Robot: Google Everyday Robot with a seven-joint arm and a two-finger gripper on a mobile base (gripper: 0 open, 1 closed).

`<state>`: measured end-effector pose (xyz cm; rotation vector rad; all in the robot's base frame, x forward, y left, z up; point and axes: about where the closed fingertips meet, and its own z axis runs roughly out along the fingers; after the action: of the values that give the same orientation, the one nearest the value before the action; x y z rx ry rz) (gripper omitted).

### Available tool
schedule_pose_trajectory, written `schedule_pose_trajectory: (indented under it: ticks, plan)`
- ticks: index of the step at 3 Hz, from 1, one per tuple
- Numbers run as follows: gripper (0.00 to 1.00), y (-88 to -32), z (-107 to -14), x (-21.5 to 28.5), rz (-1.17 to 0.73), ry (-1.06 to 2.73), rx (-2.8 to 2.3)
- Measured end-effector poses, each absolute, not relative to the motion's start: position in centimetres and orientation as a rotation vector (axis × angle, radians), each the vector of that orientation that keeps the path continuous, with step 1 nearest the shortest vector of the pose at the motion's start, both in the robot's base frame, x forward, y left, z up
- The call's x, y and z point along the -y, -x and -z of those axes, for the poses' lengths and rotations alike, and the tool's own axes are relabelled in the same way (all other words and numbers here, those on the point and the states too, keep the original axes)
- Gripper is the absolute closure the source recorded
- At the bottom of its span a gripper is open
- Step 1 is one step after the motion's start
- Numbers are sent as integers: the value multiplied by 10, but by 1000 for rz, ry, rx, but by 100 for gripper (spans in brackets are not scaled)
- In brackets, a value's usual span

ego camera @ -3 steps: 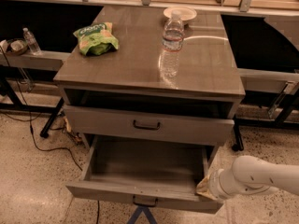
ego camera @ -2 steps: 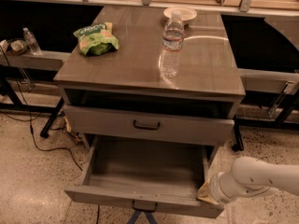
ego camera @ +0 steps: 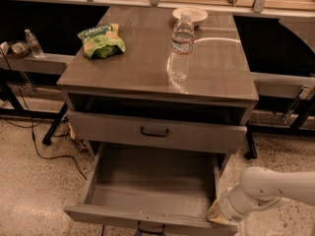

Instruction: Open middle drawer

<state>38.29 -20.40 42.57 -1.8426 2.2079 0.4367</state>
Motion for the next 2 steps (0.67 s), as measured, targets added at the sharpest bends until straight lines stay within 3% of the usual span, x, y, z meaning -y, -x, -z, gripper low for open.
schedule_pose_trajectory:
  ticks: [1,2]
  plan:
    - [100,-378,-436,203,-438,1833,-2207]
    - [100,-409,-460,190,-425,1724,-2127]
